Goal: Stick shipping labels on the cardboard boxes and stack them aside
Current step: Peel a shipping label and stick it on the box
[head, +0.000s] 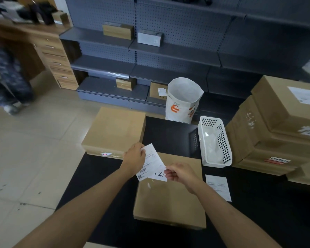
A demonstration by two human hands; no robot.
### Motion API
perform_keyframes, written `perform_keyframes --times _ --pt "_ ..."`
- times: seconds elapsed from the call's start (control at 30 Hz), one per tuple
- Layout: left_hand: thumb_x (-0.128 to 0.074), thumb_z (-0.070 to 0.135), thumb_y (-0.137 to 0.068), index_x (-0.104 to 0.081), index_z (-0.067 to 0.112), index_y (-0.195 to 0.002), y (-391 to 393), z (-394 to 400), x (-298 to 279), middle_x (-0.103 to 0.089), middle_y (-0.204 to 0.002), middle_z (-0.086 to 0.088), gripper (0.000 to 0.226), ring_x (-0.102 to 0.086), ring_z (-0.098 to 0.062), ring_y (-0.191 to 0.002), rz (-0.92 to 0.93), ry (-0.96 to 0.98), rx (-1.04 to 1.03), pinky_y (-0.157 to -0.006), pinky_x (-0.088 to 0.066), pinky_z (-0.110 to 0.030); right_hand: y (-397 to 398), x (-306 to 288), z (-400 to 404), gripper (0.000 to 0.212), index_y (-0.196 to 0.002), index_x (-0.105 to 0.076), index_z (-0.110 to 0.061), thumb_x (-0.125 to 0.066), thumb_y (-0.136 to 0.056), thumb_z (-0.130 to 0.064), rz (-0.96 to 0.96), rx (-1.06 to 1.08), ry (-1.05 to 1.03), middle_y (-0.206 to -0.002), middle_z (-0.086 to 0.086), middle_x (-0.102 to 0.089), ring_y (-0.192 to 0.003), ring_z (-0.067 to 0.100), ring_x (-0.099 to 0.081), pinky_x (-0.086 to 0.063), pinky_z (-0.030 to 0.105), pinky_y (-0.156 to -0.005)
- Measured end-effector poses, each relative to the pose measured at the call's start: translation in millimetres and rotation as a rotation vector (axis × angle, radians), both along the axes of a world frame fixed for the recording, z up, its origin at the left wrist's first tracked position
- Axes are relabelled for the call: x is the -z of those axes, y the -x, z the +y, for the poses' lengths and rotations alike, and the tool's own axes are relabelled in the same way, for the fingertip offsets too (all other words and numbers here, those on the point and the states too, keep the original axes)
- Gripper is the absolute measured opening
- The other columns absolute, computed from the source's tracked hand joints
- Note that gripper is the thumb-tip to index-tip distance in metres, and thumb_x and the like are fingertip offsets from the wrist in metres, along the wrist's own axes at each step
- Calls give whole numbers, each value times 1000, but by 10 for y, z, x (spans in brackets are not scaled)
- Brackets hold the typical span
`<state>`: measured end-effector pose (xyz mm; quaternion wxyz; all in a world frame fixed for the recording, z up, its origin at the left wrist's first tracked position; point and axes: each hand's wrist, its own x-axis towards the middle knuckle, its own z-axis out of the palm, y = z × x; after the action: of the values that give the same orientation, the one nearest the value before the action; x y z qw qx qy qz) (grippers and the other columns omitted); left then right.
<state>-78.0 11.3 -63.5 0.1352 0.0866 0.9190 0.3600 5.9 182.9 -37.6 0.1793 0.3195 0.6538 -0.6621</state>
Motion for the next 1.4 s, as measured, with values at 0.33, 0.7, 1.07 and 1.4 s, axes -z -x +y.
perform_keyframes --times 0.33,0.7,1.07,1.4 --pt "-39 25 -100 -47 17 -100 -109 66 21 -54 -94 -1 11 -62 -19 -83 -23 6 -13 -81 -55 -44 -74 25 67 17 -84 -67 0 -56 -93 -10 3 -67 -28 -79 11 -69 -66 15 -63 -54 22 -63" --pt "-37 22 -100 -46 18 -99 -193 80 7 -53 -93 1 10 -59 -17 -82 -14 58 -35 -86 -51 -44 -126 44 113 15 -91 -68 0 -58 -93 -10 13 -123 -31 -80 10 -70 -66 14 -64 -55 21 -64" --pt "-38 23 -99 -49 17 -101 -225 102 12 -56 -94 0 12 -61 -19 -83 -33 41 -44 -86 -52 -48 -126 86 166 15 -90 -68 -1 -57 -93 -11 33 -177 -65 -83 10 -70 -72 16 -64 -55 21 -67" --pt "-39 24 -99 -49 18 -103 -252 111 14 -56 -93 1 12 -62 -18 -82 -57 46 -40 -84 -53 -45 -120 128 176 21 -98 -69 2 -55 -93 -13 3 -195 -61 -83 11 -70 -72 17 -64 -55 22 -67"
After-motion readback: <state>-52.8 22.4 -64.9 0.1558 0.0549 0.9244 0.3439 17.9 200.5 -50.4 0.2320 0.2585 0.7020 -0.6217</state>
